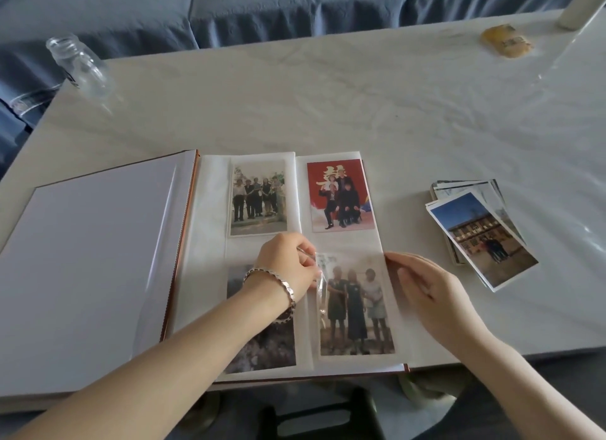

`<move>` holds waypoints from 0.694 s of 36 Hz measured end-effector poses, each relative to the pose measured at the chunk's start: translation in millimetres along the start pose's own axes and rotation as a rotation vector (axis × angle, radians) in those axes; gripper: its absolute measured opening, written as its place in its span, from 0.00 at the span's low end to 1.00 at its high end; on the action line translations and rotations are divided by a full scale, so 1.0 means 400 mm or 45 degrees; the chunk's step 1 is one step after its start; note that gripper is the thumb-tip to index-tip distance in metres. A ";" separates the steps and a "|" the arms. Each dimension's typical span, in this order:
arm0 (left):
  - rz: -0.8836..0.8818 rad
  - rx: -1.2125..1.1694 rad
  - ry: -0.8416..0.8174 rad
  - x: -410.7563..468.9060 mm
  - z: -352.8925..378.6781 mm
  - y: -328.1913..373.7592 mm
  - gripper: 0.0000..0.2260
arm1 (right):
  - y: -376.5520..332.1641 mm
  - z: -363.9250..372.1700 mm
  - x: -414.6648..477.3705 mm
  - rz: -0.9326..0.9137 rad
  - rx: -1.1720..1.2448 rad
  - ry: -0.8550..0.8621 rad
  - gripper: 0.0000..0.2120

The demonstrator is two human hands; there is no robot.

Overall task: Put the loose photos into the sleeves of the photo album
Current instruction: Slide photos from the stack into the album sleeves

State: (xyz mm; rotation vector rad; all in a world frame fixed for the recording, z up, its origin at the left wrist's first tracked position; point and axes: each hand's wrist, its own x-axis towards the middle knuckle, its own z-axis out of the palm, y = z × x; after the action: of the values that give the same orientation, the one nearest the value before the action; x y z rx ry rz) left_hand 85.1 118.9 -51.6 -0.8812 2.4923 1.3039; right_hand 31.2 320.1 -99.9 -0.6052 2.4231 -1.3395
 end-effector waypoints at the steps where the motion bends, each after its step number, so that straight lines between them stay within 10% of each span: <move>1: -0.002 -0.019 0.007 -0.001 0.001 0.000 0.06 | 0.001 -0.003 0.001 0.008 0.004 -0.015 0.14; 25: -0.222 -0.369 -0.012 -0.002 -0.002 -0.002 0.14 | 0.004 -0.007 0.013 -0.002 -0.059 -0.045 0.12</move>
State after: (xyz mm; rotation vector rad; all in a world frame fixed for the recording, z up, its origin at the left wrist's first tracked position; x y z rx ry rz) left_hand 86.3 118.5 -51.3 -1.1216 2.1942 1.6255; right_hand 25.0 320.5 -100.2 -0.6370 2.4321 -1.2654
